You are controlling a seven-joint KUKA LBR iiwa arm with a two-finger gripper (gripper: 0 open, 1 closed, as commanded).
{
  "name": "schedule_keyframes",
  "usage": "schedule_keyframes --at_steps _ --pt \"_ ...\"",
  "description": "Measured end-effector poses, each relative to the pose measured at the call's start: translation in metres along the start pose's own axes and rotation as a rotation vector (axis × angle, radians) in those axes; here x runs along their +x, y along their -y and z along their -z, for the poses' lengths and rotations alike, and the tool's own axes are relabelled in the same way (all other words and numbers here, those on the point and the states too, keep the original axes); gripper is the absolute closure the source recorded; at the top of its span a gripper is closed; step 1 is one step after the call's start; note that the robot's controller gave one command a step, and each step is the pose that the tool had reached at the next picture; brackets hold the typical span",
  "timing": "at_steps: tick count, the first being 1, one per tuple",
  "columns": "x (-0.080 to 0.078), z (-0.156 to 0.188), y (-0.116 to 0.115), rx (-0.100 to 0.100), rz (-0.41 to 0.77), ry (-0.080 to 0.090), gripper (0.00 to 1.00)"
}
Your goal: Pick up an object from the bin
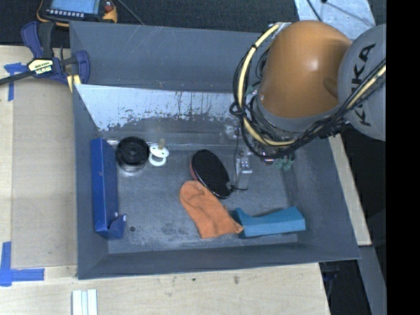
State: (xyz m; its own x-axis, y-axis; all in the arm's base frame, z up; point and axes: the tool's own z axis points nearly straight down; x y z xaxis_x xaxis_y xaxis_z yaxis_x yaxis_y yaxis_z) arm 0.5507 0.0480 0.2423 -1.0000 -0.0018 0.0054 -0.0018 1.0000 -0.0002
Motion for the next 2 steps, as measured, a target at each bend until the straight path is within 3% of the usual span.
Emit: schedule_keyframes --at_steps 1,2 --pt "-0.001 0.005 0.0 -0.001 -0.001 0.009 0.0" --pt "-0.028 -0.058 0.007 -0.001 -0.06 0.015 0.0"
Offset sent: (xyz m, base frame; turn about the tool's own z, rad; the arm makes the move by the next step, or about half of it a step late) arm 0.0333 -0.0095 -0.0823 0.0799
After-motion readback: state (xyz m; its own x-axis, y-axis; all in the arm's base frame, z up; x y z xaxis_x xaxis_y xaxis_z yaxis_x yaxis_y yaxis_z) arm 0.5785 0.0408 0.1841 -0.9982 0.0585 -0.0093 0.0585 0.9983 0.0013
